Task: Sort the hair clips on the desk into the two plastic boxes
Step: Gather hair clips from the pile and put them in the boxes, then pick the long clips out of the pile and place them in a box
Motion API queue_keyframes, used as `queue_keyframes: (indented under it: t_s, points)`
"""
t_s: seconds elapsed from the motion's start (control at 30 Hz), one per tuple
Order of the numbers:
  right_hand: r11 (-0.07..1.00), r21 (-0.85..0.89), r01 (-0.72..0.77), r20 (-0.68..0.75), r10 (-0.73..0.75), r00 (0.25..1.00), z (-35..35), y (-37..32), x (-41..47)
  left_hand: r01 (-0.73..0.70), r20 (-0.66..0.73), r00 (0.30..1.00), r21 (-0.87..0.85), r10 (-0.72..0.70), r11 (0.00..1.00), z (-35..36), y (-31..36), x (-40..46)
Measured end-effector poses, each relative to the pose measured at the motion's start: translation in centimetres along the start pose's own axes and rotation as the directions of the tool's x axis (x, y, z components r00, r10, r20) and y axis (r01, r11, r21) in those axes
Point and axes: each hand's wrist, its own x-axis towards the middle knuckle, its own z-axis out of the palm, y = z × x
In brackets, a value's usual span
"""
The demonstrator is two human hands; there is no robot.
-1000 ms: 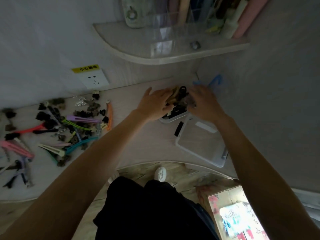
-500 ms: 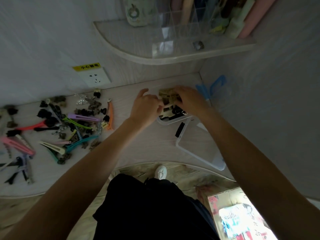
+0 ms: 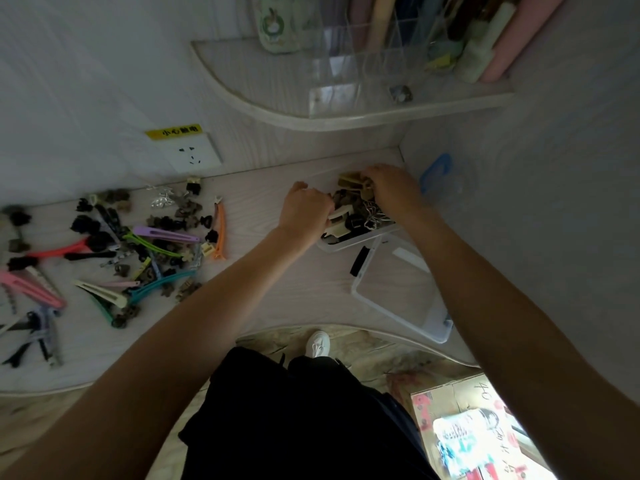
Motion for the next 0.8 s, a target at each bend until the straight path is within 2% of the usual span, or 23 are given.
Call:
queue_keyframes:
  t_s: [0.1, 0.17, 0.27, 0.37, 0.47, 0.57, 0.63, 0.7, 0.73, 0.8]
  points:
    - [0.998, -0.063, -0.016, 0.028, 0.018, 0.999, 0.2, -0.5, 0.3, -0.059, -0.058, 0.997, -0.015, 0.058, 0.998, 0.3, -0.1, -0.5]
    - [0.999, 0.008, -0.051, -0.06, 0.051, 0.997, 0.3, -0.7, -0.8, -0.131, -0.189, 0.976, -0.13, 0.105, 0.983, 0.8, -0.8, -1.4]
    - [0.977, 0.212, 0.014, -0.264, 0.043, 0.964, 1.0, -2.2, -3.9, -0.238, -0.401, 0.909, -0.279, 0.113, 0.93, 1.3, -2.6, -3.7]
    - [0.945, 0.317, 0.086, -0.352, 0.033, 0.936, 2.0, -6.0, -6.3, -0.2, -0.51, 0.86, -0.365, -0.015, 0.909, 1.5, -4.6, -6.7]
    - [0.902, 0.372, 0.218, -0.352, -0.081, 0.933, 3.4, -12.1, -6.7, -0.064, -0.528, 0.813, -0.501, -0.246, 0.863, 1.2, -7.8, -10.7]
    - [0.866, 0.415, 0.279, -0.218, -0.203, 0.955, 5.4, -18.4, -6.2, 0.135, -0.456, 0.772, -0.564, -0.443, 0.815, 2.2, -12.1, -16.0]
    - [0.86, 0.446, 0.248, 0.008, -0.281, 0.96, 7.8, -22.3, -5.7, 0.289, -0.391, 0.741, -0.548, -0.546, 0.785, 3.3, -15.8, -20.2]
    - [0.911, 0.345, 0.224, 0.221, -0.311, 0.924, 10.9, -24.9, -5.6, 0.439, -0.314, 0.713, -0.497, -0.627, 0.748, 4.9, -19.0, -24.2]
    - [0.934, 0.274, 0.23, 0.282, -0.307, 0.909, 12.5, -26.0, -5.6, 0.521, -0.27, 0.693, -0.454, -0.668, 0.723, 5.8, -20.2, -26.2]
    - [0.958, 0.184, 0.218, 0.332, -0.27, 0.904, 15.0, -27.6, -5.6, 0.694, -0.169, 0.59, -0.394, -0.79, 0.603, 7.4, -22.0, -29.9]
